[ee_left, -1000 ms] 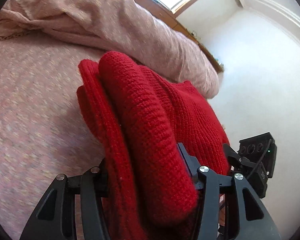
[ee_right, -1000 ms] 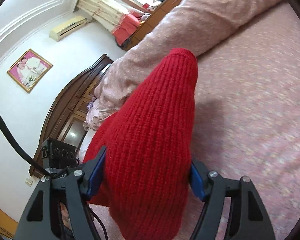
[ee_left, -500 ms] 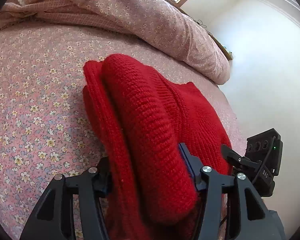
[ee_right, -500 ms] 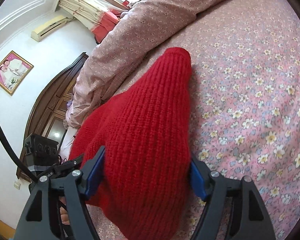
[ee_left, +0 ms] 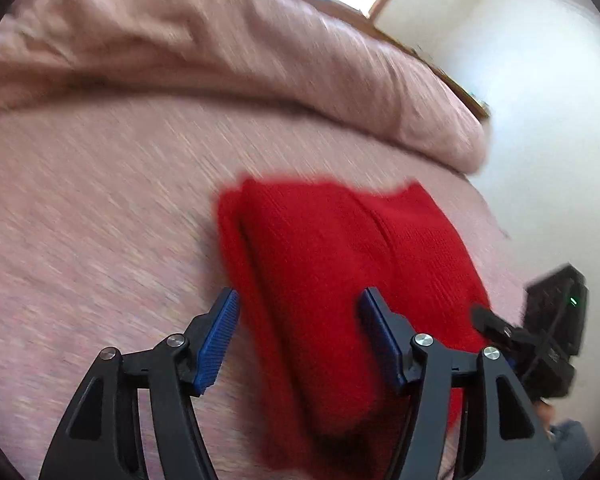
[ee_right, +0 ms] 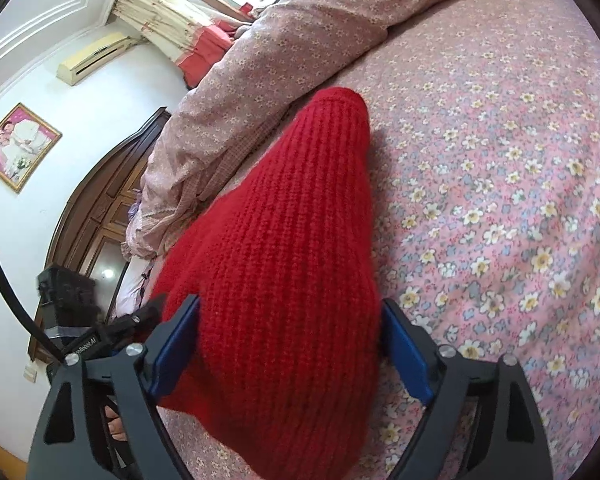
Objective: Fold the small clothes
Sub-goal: 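Open both grippers and release the folded cardigan on the bed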
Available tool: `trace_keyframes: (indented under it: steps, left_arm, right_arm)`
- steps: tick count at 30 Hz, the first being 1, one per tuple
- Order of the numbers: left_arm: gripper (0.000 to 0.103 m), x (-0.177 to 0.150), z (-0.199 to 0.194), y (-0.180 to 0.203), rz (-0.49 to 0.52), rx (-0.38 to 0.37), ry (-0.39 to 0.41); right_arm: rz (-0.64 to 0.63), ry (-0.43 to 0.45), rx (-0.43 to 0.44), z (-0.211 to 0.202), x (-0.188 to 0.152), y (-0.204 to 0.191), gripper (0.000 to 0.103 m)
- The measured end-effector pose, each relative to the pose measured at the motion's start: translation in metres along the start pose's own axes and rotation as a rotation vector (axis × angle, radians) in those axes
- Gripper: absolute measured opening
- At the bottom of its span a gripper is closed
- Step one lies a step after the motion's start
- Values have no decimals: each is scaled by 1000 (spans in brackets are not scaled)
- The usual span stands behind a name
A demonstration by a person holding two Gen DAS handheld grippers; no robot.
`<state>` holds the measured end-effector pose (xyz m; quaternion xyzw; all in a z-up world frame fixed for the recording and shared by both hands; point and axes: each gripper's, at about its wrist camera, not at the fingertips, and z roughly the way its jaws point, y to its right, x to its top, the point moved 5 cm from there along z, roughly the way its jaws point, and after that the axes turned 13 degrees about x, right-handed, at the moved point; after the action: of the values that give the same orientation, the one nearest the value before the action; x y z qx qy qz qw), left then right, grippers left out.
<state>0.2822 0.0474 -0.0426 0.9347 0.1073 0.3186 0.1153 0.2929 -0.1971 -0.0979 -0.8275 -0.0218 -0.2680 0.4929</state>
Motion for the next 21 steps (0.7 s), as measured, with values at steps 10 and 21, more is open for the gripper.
trace_keyframes:
  steps: [10, 21]
  left_arm:
    - [58, 26, -44, -25, -43, 17, 101]
    - [89, 9, -123, 49, 220, 59, 377]
  right_arm:
    - [-218, 82, -152, -29, 8, -39, 96]
    - [-606, 360, -164, -91, -1, -138, 103]
